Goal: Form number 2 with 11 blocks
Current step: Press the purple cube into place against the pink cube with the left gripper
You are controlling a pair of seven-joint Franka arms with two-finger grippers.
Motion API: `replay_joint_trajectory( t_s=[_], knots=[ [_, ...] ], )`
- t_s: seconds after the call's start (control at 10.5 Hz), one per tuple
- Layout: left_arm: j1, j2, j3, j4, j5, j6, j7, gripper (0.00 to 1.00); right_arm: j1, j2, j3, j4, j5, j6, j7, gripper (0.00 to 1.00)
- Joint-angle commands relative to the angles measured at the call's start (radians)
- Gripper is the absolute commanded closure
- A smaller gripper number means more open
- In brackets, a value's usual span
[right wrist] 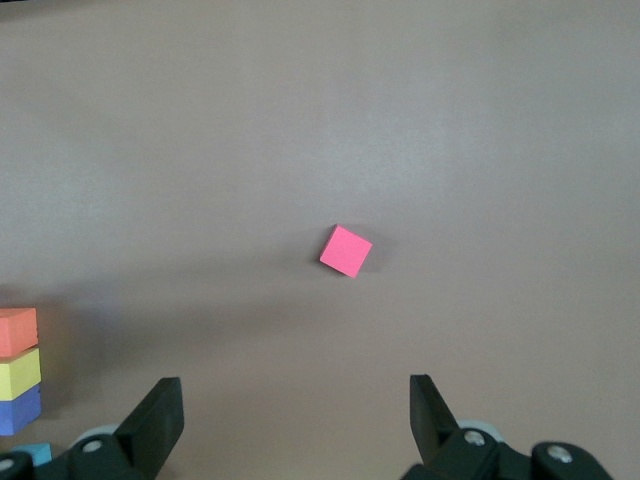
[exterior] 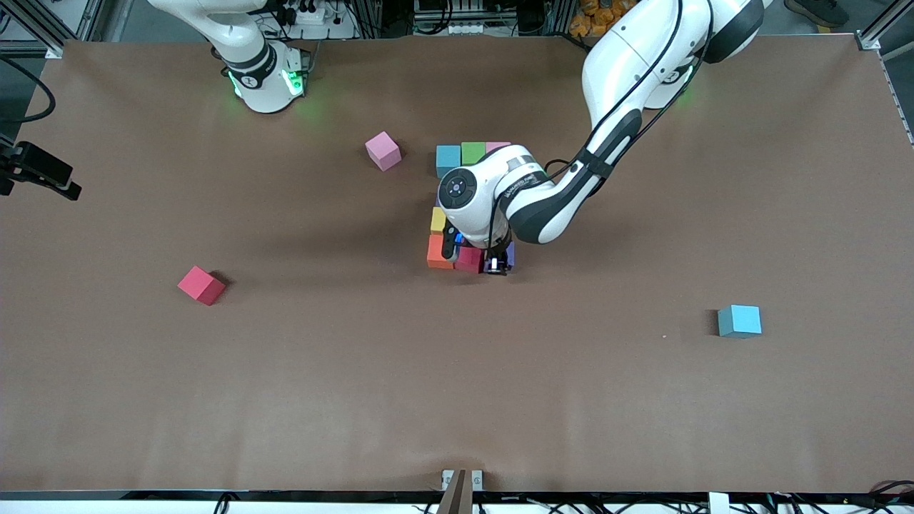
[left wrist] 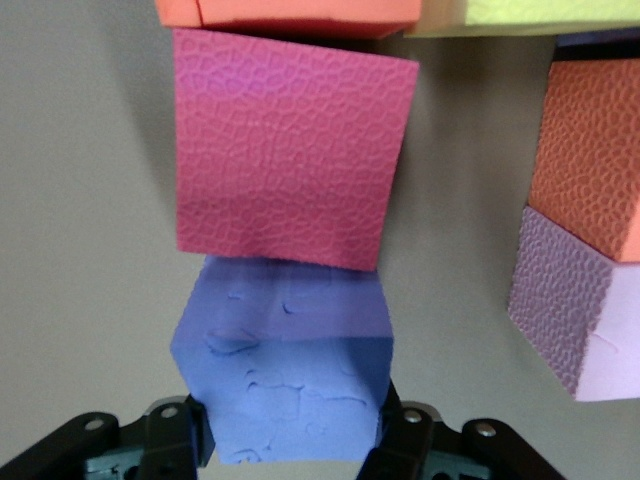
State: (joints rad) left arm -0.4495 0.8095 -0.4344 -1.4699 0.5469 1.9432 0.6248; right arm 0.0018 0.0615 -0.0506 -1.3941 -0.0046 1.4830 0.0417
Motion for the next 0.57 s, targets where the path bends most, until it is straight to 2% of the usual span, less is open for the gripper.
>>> replay_joint_trajectory(
  t_s=[0.0,0.48],
  knots=[
    [-0.006,0.016,0.002,0.010,0.034,0.013,0.004,0.99,-0.009,0.006,0.009,0.014,0.000,-0.009,0.015,0.00],
    [-0.005,0.027,0.002,0.011,0.044,0.045,0.001,0.99,-0.010,0.006,0.009,0.014,0.000,-0.009,0.015,0.00]
  ],
)
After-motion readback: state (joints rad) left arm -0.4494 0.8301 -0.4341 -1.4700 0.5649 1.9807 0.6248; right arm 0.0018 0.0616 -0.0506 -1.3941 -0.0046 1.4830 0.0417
